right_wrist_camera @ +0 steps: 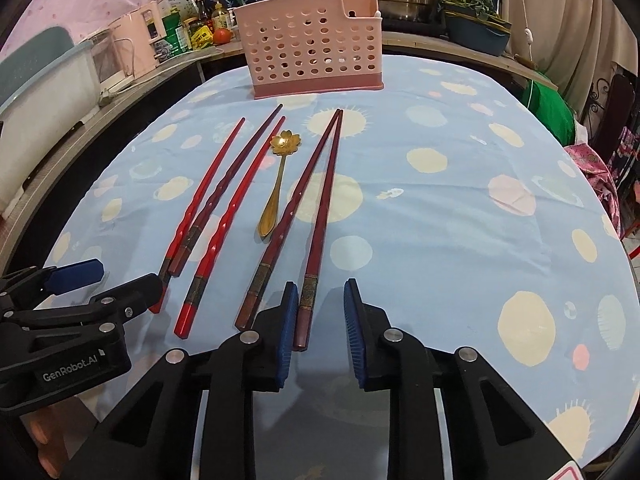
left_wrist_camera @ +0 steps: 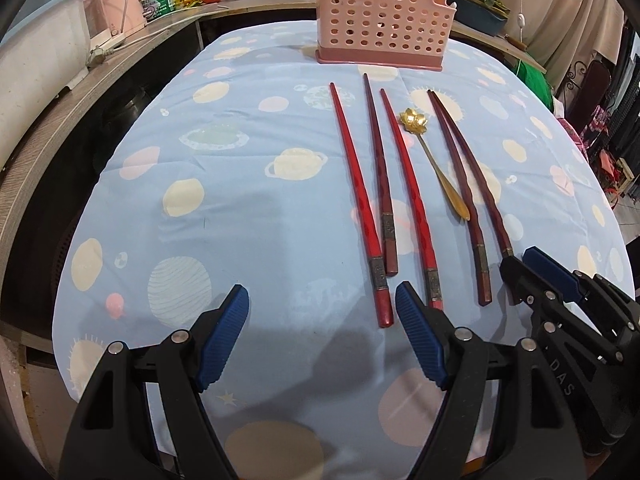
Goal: Organize utensils
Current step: 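Grasp a red chopstick with the left tool while the right tool grasps a dark-brown chopstick, then lift both held chopsticks up and lower them into the pink caddy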
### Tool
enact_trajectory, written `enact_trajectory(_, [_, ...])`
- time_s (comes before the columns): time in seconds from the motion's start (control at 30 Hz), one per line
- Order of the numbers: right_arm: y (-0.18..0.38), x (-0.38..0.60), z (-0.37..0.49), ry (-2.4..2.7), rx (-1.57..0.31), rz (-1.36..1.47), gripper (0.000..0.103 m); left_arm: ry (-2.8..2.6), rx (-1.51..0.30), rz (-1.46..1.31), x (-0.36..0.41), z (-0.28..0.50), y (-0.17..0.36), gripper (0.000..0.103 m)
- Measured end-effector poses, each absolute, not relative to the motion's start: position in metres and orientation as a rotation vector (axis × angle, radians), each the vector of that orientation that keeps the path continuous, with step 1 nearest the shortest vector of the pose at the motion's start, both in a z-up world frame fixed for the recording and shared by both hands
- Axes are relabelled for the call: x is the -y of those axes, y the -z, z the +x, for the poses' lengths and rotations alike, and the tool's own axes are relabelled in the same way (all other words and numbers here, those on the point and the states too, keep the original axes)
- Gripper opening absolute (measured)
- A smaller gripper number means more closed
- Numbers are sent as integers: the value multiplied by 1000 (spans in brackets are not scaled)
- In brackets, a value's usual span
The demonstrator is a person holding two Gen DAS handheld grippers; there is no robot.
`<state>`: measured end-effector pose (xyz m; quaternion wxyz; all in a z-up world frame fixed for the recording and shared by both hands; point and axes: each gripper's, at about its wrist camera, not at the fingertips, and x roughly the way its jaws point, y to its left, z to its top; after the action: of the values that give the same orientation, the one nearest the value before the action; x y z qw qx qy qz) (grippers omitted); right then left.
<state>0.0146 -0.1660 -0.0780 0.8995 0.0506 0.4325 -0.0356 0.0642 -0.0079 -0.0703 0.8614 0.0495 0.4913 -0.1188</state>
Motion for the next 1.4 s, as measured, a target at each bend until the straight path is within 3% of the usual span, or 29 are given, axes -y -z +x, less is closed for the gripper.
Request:
enact_trajectory(0.37, [79,162,6,60,-879,65,12,238,-1026,119,8,64,78,70])
enact_trajectory(0.57, [78,161,3,49,-876,52,9,255,-1016,131,5,59,75,50])
enact_trajectory(0.73, [78,163,2,40,-885,68,8,262,-1019,120,-1,59,73,21])
enact_trajectory(0.83, [77,165,1,33,-897,90,8,264,-1025,107,-5,60,73,9])
enact_trajectory(1.4, [7,190,-8,45,-767,180,7,315,-964,-6,-21,71,16,7])
